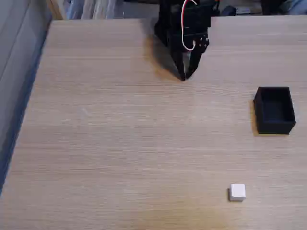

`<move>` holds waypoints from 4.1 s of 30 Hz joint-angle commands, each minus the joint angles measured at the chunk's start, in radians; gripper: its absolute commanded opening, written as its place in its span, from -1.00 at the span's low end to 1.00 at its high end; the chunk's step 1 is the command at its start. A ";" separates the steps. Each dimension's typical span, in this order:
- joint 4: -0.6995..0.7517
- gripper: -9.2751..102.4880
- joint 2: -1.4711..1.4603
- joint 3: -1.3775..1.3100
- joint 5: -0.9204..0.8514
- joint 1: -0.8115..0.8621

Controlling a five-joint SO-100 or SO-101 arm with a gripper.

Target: Pick a white block and place it in the black box.

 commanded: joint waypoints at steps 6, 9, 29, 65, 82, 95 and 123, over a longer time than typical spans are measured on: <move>0.002 -0.83 0.006 0.015 -0.032 0.057; 0.002 -0.83 0.006 0.015 -0.028 0.048; 0.003 -0.83 0.006 0.015 -0.012 0.064; -0.003 -0.83 -0.008 0.002 -0.054 0.118; -0.086 -0.80 -0.445 -0.423 0.114 -0.049; -0.192 -0.67 -0.891 -0.808 0.233 -0.120; -0.387 -0.31 -1.614 -1.368 0.357 -0.121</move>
